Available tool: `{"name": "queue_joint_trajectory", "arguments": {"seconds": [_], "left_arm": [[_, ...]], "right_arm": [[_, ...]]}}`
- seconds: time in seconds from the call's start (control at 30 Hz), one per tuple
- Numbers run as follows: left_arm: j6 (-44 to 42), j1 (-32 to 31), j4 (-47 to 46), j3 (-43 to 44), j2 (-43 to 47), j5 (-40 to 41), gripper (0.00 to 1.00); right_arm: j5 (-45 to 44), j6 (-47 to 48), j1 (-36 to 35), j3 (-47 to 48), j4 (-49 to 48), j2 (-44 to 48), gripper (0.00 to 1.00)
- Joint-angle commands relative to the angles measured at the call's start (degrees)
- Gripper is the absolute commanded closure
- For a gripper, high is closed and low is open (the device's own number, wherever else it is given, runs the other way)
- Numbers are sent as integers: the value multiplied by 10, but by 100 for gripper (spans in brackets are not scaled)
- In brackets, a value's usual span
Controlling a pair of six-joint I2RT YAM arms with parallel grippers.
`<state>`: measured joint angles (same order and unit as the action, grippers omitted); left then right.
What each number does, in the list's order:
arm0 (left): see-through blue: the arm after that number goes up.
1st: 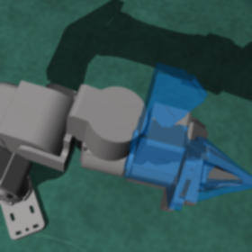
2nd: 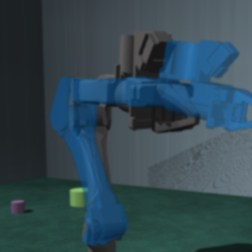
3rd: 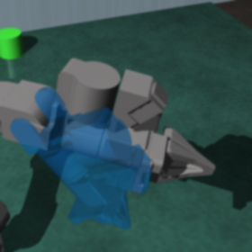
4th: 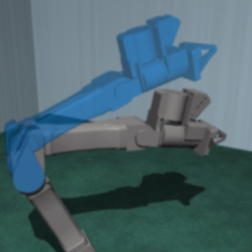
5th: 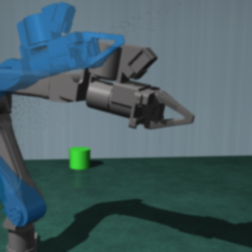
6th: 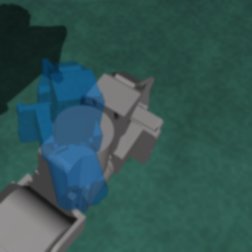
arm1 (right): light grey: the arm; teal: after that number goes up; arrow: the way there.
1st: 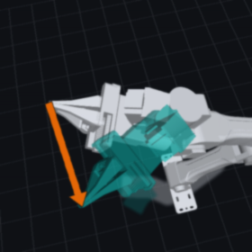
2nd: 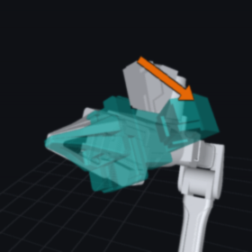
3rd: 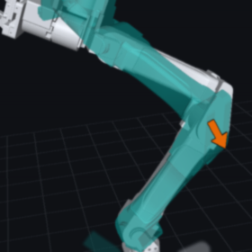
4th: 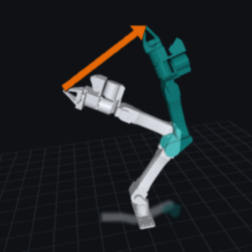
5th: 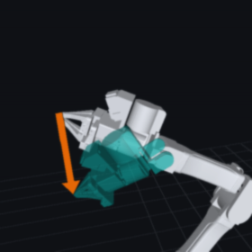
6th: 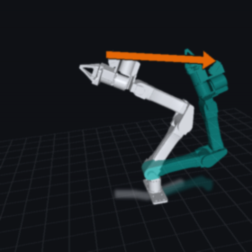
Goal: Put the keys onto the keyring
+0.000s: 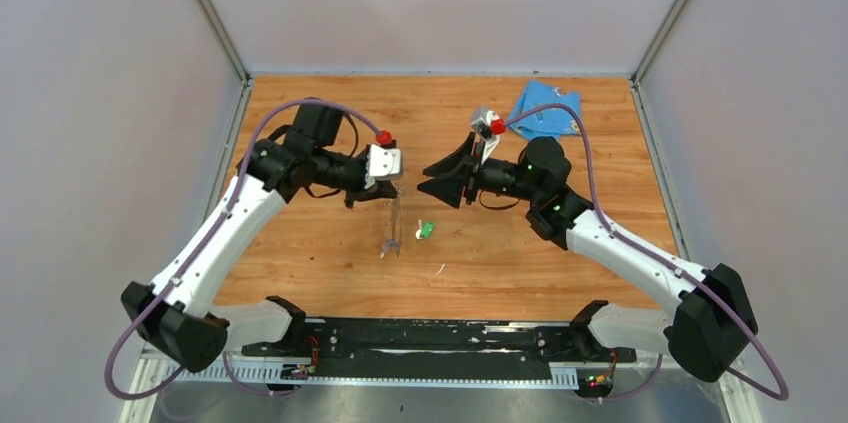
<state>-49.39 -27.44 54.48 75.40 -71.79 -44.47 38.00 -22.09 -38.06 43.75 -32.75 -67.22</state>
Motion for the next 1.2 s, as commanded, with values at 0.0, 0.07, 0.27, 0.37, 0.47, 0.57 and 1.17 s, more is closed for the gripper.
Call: {"name": "queue_joint_trajectory", "arguments": {"seconds": [0.0, 0.07, 0.27, 0.37, 0.47, 0.57, 1.17], "left_arm": [[62, 3, -3, 0, 62, -59, 100], [78, 3, -3, 0, 88, -70, 100], [43, 2, -4, -18, 185, -102, 100], [18, -3, -4, -23, 219, -106, 100], [10, -9, -4, -27, 241, -104, 100], [18, -18, -4, -31, 252, -94, 100], [54, -31, -4, -33, 284, -68, 100]], "right_arm": [[114, 96, -48, 97, 70, -4, 54], [136, 137, -70, 140, 135, -10, 54], [148, 238, -122, 224, 276, 9, 55], [132, 292, -145, 267, 364, 13, 55], [101, 320, -168, 293, 397, 12, 55], [70, 348, -189, 332, 437, -8, 56], [-162, 509, -319, 507, 648, -121, 65]]}}
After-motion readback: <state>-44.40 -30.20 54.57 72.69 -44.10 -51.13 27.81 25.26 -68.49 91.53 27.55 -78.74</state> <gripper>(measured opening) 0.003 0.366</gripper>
